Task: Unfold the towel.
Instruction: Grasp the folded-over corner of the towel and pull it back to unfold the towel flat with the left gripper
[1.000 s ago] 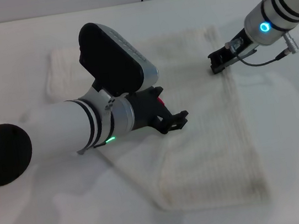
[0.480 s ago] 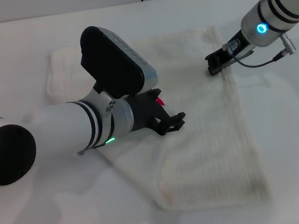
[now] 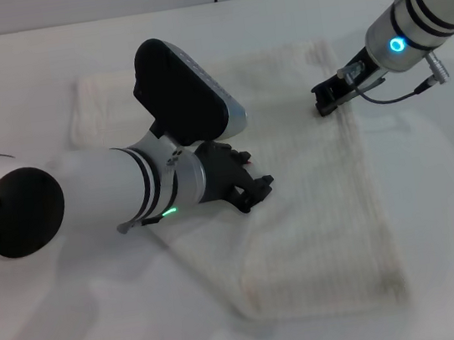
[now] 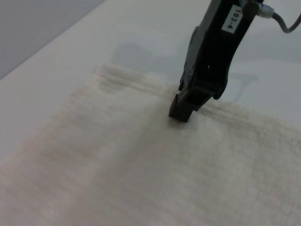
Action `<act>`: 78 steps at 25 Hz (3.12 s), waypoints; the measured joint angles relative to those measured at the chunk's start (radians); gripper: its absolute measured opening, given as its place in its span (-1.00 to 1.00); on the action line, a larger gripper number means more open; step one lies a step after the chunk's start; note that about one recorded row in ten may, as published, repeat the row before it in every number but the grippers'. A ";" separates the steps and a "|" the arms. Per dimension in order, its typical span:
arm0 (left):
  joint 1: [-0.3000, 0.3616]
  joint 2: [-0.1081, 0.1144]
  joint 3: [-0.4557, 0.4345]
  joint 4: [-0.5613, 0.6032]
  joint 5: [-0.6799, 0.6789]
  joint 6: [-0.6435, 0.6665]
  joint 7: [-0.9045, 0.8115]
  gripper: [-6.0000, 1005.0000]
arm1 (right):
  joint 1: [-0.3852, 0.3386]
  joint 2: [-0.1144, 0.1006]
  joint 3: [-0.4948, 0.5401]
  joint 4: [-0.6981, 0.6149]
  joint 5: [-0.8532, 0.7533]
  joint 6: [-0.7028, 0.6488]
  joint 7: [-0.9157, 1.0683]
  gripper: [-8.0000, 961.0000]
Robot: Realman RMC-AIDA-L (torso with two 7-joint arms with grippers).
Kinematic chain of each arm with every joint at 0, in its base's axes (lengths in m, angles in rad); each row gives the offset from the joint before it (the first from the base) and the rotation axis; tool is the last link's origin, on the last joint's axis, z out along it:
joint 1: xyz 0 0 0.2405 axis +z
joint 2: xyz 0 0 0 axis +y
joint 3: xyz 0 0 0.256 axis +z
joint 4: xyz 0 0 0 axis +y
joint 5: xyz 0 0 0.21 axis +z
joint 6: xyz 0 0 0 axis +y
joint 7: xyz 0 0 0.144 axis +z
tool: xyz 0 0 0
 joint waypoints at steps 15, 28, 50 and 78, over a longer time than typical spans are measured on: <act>0.064 0.005 -0.014 -0.221 0.087 -0.120 -0.081 -0.72 | -0.007 0.001 0.001 -0.003 0.000 -0.001 0.000 -0.98; 0.163 0.004 -0.011 -0.534 0.480 -0.358 -0.384 -0.84 | -0.008 0.001 -0.001 0.000 0.000 -0.002 -0.003 -0.98; 0.339 0.009 -0.097 -0.775 0.484 -0.572 -0.455 -0.77 | -0.009 0.002 -0.001 -0.011 0.000 -0.016 -0.005 -0.98; 0.338 0.012 -0.176 -0.764 0.486 -0.871 -0.554 -0.68 | -0.009 0.002 -0.001 -0.010 0.000 -0.014 -0.005 -0.98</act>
